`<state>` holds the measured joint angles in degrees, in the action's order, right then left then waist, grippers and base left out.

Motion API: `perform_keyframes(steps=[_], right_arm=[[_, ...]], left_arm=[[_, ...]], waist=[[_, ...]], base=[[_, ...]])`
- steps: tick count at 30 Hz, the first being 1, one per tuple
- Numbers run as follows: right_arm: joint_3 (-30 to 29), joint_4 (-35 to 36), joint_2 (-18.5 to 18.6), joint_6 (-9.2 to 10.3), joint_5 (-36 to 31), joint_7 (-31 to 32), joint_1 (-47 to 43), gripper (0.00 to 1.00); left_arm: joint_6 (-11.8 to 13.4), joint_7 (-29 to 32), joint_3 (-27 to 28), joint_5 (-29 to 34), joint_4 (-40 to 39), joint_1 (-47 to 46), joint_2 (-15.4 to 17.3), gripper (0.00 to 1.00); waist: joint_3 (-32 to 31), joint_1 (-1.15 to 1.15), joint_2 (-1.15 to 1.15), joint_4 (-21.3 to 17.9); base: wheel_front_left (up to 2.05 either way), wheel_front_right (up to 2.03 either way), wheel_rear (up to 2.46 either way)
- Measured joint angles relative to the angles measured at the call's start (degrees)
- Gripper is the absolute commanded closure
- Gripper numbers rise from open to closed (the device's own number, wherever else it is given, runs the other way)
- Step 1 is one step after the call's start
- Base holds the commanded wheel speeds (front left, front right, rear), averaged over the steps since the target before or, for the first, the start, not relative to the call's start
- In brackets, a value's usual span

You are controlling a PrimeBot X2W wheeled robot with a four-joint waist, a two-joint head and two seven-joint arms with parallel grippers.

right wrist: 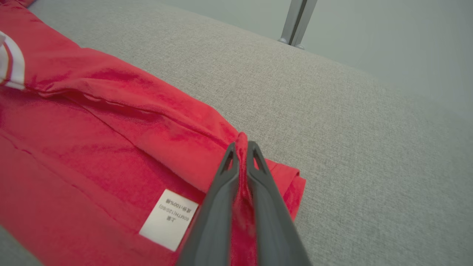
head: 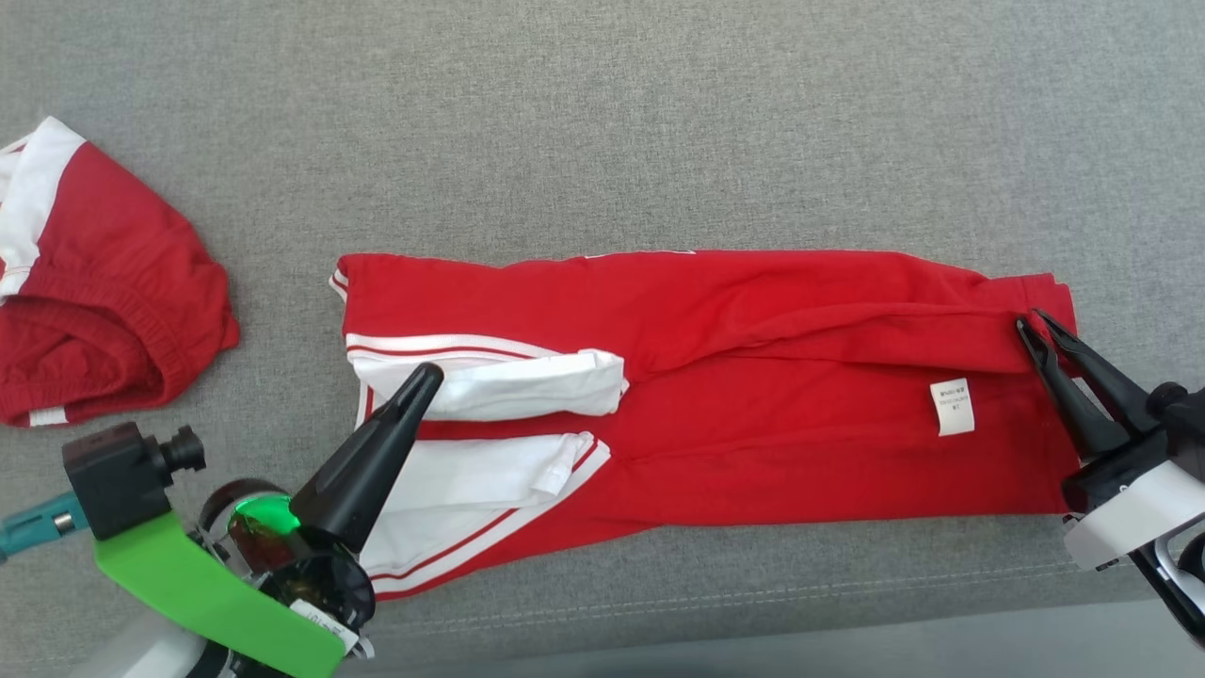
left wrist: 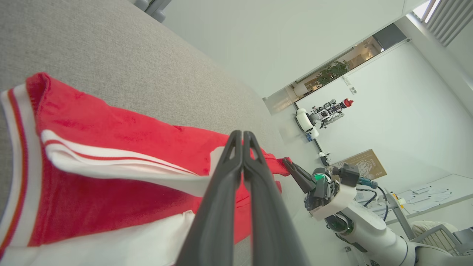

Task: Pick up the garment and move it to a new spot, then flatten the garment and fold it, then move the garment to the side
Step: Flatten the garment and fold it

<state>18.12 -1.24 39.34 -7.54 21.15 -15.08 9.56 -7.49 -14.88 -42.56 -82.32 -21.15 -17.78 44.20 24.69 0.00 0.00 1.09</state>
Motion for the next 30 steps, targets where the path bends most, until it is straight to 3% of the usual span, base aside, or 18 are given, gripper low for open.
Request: perform_keyframes(steps=[1, 3, 4, 6, 9, 10, 11, 17, 22, 24, 30], right_arm=[[0.02, -0.04, -0.03, 0.01, 0.30, 0.00, -0.21, 0.88], [-0.21, -0.16, -0.35, 0.01, 1.20, 0.00, -0.45, 0.18], [-0.27, -0.13, -0.38, 0.01, 1.47, 0.00, -0.59, 0.00], [-0.25, -0.05, -0.44, 0.01, 2.32, 0.00, -1.32, 0.00], [0.05, 0.32, -0.38, 0.01, 3.58, 0.00, -2.65, 0.00], [0.12, 0.41, -0.36, 0.00, 3.85, 0.00, -3.18, 0.00], [0.08, 0.63, -0.35, 0.01, 4.33, 0.00, -3.72, 0.00], [-2.96, 2.55, -1.98, 0.01, 5.23, 0.00, -7.09, 0.00], [-9.70, 7.38, -7.67, 0.00, 7.58, -0.01, -10.28, 0.00], [-13.43, 8.67, -11.25, 0.07, 9.10, -0.01, -10.82, 0.00], [-18.13, 9.95, -17.53, 0.04, 8.45, -0.08, -11.27, 0.00]], left_arm=[[0.00, 0.00, 0.22, -0.34, 0.54, 0.88, -0.45, 1.00], [0.00, -0.02, 0.27, -1.04, 1.18, 2.38, -1.36, 1.00], [0.00, -0.03, 0.32, -1.33, 1.46, 2.93, -1.96, 1.00], [0.00, -0.07, 0.40, -1.88, 2.55, 3.73, -2.65, 1.00], [0.00, -0.08, 0.23, -3.04, 4.16, 4.57, -3.80, 0.46], [0.00, -0.08, 0.19, -3.25, 4.71, 4.79, -4.12, 0.15], [0.00, -0.08, 0.03, -3.39, 5.33, 5.02, -4.21, 0.00], [0.00, -0.08, 1.11, -2.53, 8.87, 6.70, -5.83, 0.00], [0.41, -0.08, 7.48, 5.05, 12.52, 8.81, -8.03, 0.00], [1.98, -0.08, 10.53, 9.53, 14.04, 9.62, -9.12, 0.00], [8.33, -0.08, 18.90, 24.21, 14.45, 11.05, -14.49, 0.00]], waist=[[-0.11, 0.00, 0.00, -0.04], [-0.34, 0.00, 0.00, -0.04], [-0.46, 0.00, 0.00, -0.01], [-0.76, 0.00, 0.00, 0.12], [-1.27, 0.00, 0.00, 0.47], [-1.48, 0.00, 0.00, 0.58], [-1.70, 0.00, 0.00, 0.70], [-3.38, 0.00, 0.00, 0.95], [-5.15, 0.00, 0.00, 0.98], [-5.96, 0.00, 0.00, 1.00], [-8.85, 0.00, 0.00, 1.01]], base=[[0.00, 0.00, 0.00], [0.00, 0.00, 0.00], [0.00, 0.00, 0.00], [0.00, 0.00, 0.00], [0.00, 0.00, 0.00], [0.00, 0.00, 0.00], [0.00, 0.00, 0.00], [0.00, 0.00, 0.00], [0.00, 0.00, 0.00], [0.00, 0.00, 0.00], [0.00, 0.00, 0.00]])
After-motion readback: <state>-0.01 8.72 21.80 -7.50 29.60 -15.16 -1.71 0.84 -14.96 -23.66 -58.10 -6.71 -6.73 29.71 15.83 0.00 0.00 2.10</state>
